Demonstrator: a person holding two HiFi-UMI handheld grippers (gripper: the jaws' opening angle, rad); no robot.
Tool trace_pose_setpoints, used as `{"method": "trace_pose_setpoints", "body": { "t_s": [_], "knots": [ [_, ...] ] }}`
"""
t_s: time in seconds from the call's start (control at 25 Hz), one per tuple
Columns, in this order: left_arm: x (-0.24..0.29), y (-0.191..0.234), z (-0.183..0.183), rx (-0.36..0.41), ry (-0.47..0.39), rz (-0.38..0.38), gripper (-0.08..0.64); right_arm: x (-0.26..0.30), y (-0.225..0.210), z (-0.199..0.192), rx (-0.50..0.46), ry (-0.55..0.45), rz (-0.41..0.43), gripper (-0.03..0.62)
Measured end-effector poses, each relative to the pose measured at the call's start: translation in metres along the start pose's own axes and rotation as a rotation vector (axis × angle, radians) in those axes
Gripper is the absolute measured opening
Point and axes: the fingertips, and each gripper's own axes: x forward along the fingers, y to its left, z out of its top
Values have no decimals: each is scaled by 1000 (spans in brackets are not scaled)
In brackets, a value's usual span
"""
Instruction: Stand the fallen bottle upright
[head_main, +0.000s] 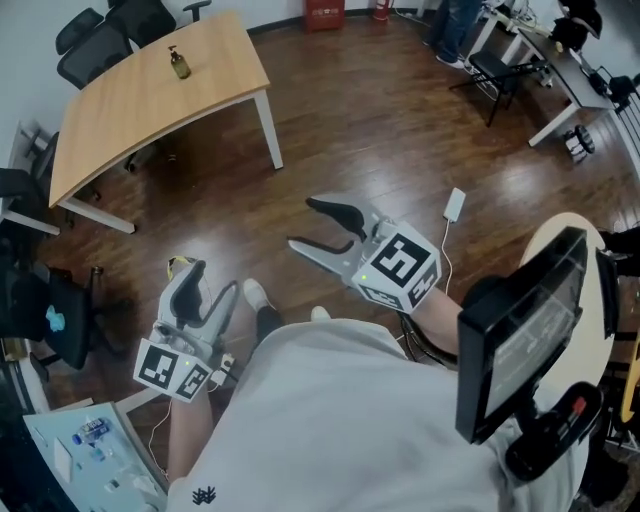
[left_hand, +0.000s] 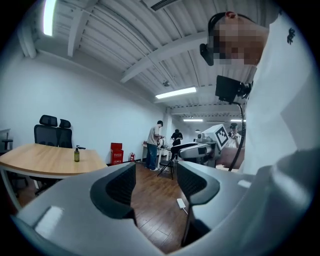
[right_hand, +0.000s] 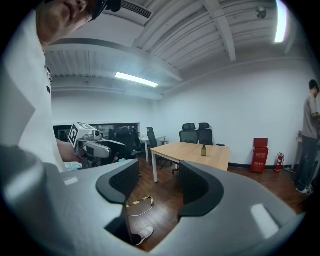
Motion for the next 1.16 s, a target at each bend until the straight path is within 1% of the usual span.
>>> {"method": "trace_pose_setpoints", "body": {
  "t_s": [0.12, 0.28, 0.44, 0.76, 0.96, 1.16],
  "knots": [
    [-2, -3, -5, -13, 4, 10, 258, -4, 3, 0, -12, -16, 5, 252],
    [0, -5, -10, -20, 9, 15, 258, -8, 2, -5, -18, 1, -15, 244],
    [0, -3, -6, -11, 7, 16, 258, -7, 2, -5, -15, 4, -17, 241],
    [8, 4, -4, -18, 11, -7, 258, -3, -3, -6, -3, 17, -35, 232],
    [9, 25, -10, -42, 18, -4, 258, 20, -11, -4, -7, 32, -34, 230],
    [8, 62, -15, -57, 23, 12, 258, 57, -21, -3, -5, 50, -23, 230]
  ]
}}
